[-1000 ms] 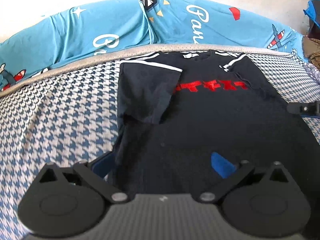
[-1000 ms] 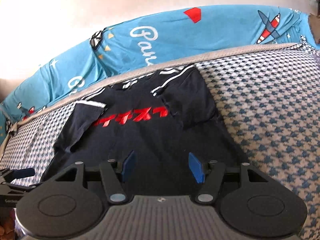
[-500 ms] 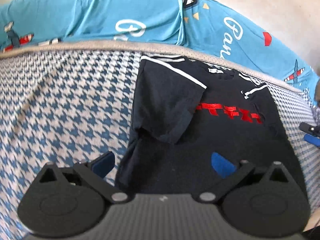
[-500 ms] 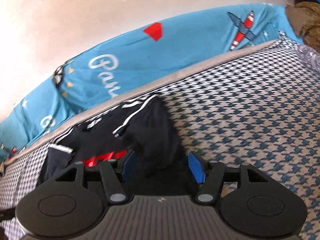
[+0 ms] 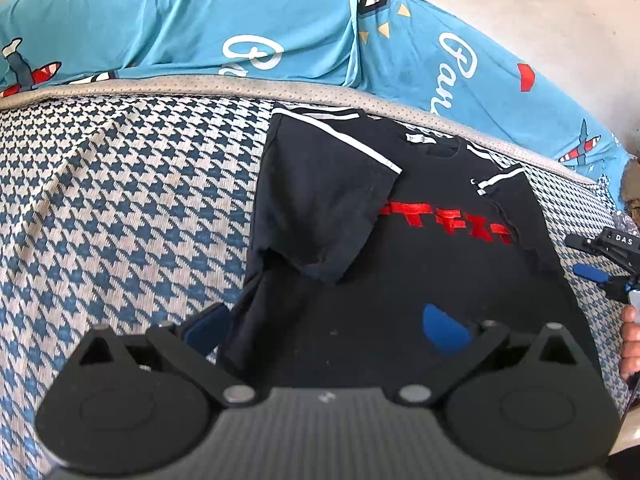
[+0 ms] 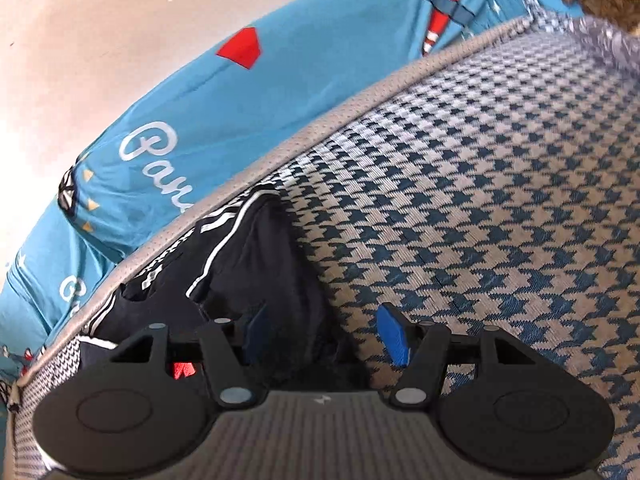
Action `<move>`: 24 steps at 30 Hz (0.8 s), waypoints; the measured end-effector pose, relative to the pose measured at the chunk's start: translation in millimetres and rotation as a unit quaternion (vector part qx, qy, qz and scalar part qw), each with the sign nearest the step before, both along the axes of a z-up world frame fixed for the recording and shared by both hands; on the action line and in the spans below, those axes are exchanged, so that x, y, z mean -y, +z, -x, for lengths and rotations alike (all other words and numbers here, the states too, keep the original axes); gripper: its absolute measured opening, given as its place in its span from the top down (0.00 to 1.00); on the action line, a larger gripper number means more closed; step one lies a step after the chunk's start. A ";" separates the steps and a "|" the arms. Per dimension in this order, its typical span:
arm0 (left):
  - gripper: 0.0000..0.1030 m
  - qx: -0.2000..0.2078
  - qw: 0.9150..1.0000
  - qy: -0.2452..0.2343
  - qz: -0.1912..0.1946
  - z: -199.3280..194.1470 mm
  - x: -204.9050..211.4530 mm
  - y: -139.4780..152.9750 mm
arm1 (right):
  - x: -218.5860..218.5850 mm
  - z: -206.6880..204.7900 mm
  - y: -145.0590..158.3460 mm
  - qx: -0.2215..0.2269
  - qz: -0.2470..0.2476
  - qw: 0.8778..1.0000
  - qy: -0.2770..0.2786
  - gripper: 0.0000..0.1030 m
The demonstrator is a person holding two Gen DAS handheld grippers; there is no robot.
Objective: Fold clothes
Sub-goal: 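Move the right gripper to the side edge of the black shirt, then close the right gripper on the shirt's side edge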
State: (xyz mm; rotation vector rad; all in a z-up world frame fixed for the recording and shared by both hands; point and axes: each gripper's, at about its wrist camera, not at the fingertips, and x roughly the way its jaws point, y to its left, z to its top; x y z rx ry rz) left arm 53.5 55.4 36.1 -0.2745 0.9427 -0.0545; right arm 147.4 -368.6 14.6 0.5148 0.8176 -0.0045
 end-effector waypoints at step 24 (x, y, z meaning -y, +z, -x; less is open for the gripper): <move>0.00 -0.020 1.000 -0.020 -0.007 -3.6 14.9 -9.5 | -3.6 -31.3 -25.1 0.025 0.001 0.996 0.081 0.78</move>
